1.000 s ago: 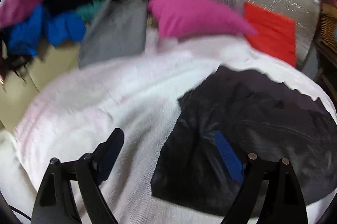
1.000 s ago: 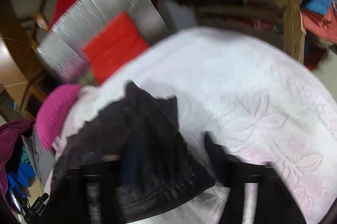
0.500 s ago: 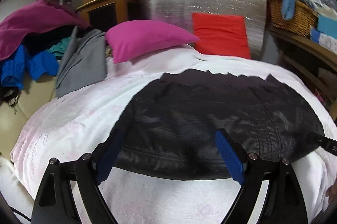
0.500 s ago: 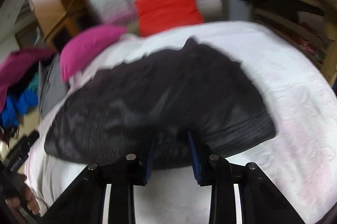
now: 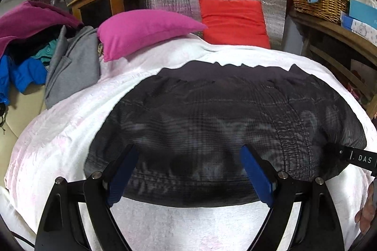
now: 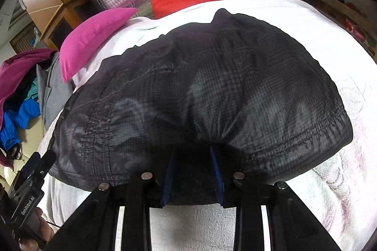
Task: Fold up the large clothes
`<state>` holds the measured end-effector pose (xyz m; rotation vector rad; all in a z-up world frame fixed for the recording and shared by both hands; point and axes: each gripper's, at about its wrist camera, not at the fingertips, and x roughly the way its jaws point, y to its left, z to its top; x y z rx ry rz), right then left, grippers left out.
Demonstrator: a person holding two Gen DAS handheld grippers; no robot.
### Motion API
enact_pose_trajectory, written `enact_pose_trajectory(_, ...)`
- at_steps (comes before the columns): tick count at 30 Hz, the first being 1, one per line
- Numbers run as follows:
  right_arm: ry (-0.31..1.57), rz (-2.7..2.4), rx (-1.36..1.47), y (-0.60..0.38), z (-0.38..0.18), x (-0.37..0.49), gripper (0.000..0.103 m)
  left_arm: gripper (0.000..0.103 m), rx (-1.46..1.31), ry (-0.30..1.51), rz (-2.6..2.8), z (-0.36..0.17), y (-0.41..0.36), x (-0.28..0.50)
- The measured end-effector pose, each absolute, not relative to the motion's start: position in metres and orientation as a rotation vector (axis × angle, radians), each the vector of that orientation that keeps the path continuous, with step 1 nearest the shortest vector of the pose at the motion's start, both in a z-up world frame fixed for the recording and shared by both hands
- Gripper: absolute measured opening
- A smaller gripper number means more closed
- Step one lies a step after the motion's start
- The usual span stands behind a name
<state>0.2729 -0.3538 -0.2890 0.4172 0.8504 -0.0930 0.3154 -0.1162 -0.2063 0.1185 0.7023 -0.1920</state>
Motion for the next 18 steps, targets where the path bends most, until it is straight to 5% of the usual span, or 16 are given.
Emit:
enact_pose_trajectory(8, 0.754, -0.073, 0.399, -0.347, -0.266, 0.259, 0.033, 0.089, 0.114, 0.772, -0.195, -0.221, -0.122, 0.327)
enact_pose_trajectory(18, 0.85, -0.087, 0.423, -0.348, -0.286, 0.272, 0.033, 0.092, 0.199, 0.834, -0.189, -0.243, -0.135, 0.335)
